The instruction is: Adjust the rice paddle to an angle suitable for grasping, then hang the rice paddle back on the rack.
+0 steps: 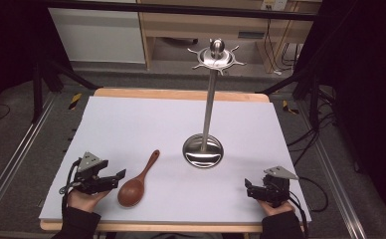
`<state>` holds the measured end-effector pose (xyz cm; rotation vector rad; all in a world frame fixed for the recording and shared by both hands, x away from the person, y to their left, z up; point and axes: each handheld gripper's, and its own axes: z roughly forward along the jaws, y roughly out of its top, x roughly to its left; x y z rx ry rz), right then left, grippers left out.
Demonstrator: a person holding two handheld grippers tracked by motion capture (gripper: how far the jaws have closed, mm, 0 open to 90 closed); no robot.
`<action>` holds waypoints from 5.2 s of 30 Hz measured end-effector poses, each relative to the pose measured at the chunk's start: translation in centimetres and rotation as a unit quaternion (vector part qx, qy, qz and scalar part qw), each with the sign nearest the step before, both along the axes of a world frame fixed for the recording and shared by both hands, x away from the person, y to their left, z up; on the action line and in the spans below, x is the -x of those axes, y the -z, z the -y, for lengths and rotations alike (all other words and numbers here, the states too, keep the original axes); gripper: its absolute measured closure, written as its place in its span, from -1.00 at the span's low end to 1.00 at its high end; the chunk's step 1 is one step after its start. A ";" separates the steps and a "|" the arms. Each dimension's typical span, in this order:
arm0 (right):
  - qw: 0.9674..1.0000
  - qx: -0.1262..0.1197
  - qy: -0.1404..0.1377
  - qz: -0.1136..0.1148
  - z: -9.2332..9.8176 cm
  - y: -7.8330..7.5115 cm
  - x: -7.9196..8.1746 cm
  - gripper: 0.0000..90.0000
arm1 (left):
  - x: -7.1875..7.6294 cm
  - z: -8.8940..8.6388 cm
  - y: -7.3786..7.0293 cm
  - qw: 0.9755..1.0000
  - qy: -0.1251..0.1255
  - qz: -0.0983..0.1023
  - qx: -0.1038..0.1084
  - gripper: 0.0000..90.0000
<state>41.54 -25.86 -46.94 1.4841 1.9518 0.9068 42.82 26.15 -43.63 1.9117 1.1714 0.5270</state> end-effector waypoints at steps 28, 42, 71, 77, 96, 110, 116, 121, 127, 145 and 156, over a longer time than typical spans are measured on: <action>1.000 0.003 -0.005 -0.003 -0.1 0.1 0.0 -0.79 | -0.3 4.1 -1.9 0.998 0.059 -0.011 -0.020 -0.50; 1.000 0.009 -0.009 -0.001 -0.1 0.2 -0.2 -0.80 | -2.0 5.9 -2.7 0.996 0.076 -0.025 -0.050 -0.47; 1.000 0.014 -0.010 -0.005 -0.3 0.2 -0.2 -0.80 | -4.6 7.6 -2.3 0.991 0.091 -0.068 -0.077 -0.36; 1.000 0.011 -0.009 -0.007 -0.4 0.2 -0.1 -0.80 | -5.1 8.0 -2.0 0.988 0.092 -0.080 -0.090 -0.31; 1.000 0.013 -0.012 -0.008 -0.4 0.2 -0.2 -0.81 | -6.5 8.8 -1.4 0.980 0.103 -0.134 -0.105 0.00; 1.000 0.012 -0.013 -0.009 -0.4 0.2 -0.3 -0.81 | -7.2 9.4 -0.5 0.972 0.110 -0.160 -0.131 0.27; 1.000 0.012 -0.014 -0.009 -0.4 0.2 -0.3 -0.81 | -7.5 9.4 -0.1 0.971 0.106 -0.168 -0.135 0.30; 1.000 0.012 -0.013 -0.010 -0.4 0.3 -0.3 -0.81 | -7.6 9.4 0.1 0.969 0.105 -0.175 -0.138 0.31; 1.000 0.012 -0.014 -0.009 -0.4 0.3 -0.3 -0.81 | -7.7 9.3 0.3 0.967 0.104 -0.184 -0.143 0.35; 1.000 0.010 -0.014 -0.013 -0.4 0.3 -0.4 -0.81 | -8.1 9.6 1.1 0.958 0.095 -0.224 -0.155 0.55; 1.000 0.008 -0.014 -0.014 -0.4 0.3 -0.4 -0.81 | -8.3 9.8 1.2 0.955 0.090 -0.232 -0.160 0.58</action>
